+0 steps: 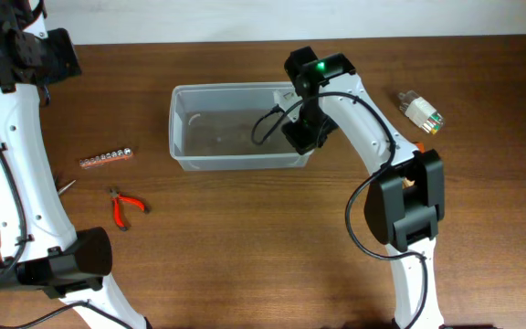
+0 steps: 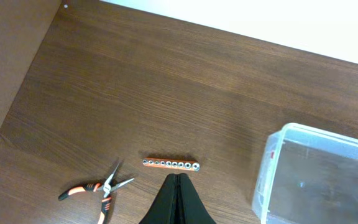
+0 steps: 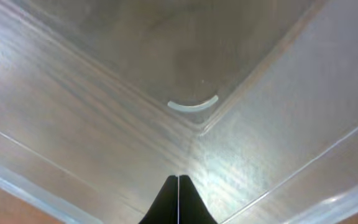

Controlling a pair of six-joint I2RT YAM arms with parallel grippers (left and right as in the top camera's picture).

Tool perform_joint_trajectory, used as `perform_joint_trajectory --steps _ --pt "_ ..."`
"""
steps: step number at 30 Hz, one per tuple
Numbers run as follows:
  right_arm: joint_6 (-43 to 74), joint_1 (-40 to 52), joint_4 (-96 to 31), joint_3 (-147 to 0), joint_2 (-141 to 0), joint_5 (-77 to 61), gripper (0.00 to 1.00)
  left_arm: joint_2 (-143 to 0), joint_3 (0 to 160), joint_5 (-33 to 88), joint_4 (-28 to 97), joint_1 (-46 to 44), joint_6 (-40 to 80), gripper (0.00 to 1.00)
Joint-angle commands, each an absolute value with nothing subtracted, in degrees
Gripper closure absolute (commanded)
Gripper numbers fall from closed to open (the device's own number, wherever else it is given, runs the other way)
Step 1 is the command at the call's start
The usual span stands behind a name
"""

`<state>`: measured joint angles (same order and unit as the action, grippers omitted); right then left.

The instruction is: Pack container

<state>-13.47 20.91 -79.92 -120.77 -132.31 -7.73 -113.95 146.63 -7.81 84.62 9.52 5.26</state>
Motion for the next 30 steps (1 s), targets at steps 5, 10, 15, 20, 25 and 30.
perform_joint_trajectory --steps 5,10,15,20,25,30 --pt "-11.46 18.11 -83.53 -121.43 -130.1 -7.05 0.96 -112.73 147.5 -8.43 84.25 9.91 5.76 0.98" --pt "-11.35 16.45 -86.94 -121.43 -127.48 -7.03 0.96 -112.73 147.5 -8.43 84.25 9.91 5.76 0.98" --pt "-10.59 15.62 -90.89 -121.43 -125.27 -7.01 0.96 -112.73 147.5 -8.43 84.27 9.91 5.76 0.98" --pt "-10.57 15.66 -91.94 -121.43 -124.31 -7.01 0.96 -112.73 147.5 -8.43 84.47 9.91 5.76 0.98" --pt "-10.61 15.68 -88.62 -121.43 -124.31 -7.05 0.96 -112.73 147.5 -8.43 84.73 9.91 5.76 0.98" --pt "-9.87 15.73 -84.47 -121.75 -123.26 -6.92 0.96 -112.73 147.5 -8.4 84.99 9.91 5.72 0.98"
